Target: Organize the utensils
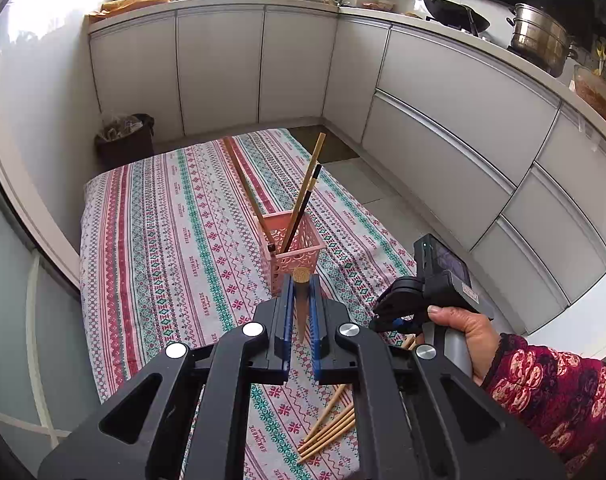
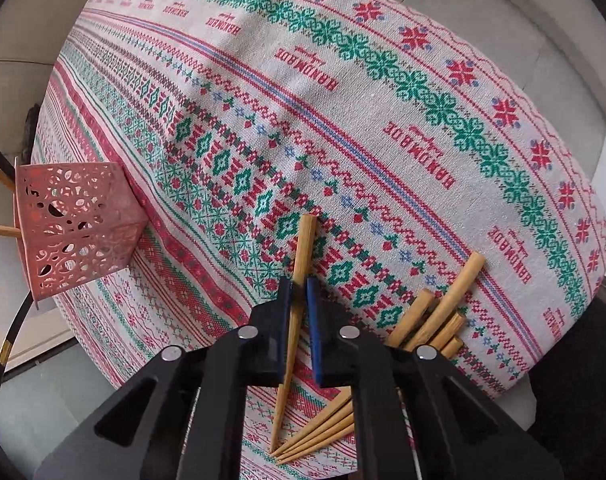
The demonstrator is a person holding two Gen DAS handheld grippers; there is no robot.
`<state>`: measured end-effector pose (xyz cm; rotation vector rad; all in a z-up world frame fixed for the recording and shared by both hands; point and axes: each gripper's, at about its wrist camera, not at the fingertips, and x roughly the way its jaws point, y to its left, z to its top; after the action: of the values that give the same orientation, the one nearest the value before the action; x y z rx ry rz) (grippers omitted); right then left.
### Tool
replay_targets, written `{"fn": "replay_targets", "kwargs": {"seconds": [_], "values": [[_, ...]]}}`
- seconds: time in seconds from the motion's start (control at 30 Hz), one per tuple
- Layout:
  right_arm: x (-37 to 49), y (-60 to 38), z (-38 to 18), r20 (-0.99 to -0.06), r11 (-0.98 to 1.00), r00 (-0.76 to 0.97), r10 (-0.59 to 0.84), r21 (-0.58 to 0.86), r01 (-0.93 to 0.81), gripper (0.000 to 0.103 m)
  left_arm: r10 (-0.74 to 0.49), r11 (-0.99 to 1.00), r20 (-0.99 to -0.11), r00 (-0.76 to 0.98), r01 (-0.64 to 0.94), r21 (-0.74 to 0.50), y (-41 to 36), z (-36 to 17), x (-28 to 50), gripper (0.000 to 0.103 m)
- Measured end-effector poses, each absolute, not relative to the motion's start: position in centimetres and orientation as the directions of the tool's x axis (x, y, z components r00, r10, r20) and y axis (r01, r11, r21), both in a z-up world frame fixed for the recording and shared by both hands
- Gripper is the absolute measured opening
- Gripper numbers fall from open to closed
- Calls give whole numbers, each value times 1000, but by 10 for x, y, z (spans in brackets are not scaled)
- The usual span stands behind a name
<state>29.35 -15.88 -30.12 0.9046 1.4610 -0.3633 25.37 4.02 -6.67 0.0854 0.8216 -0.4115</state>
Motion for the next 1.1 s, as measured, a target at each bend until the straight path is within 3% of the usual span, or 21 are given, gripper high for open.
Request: {"fn": "replay_targets", "kwargs": {"seconds": [0.43,0.77,1.1], "values": [[265,-142,-228,-860,693,421,288,490,529,8,-286,941,-690,665,332,-70,44,-57,234,6],[222,-146,-153,-788,793,578,212,484,369,8,-313,935,-652,690,344,-84,40,-35,214,6],[203,-182,-52,-653,828,741,157,496,261,8,-344,919,-590,731,391,-52,17,12,219,6]]}}
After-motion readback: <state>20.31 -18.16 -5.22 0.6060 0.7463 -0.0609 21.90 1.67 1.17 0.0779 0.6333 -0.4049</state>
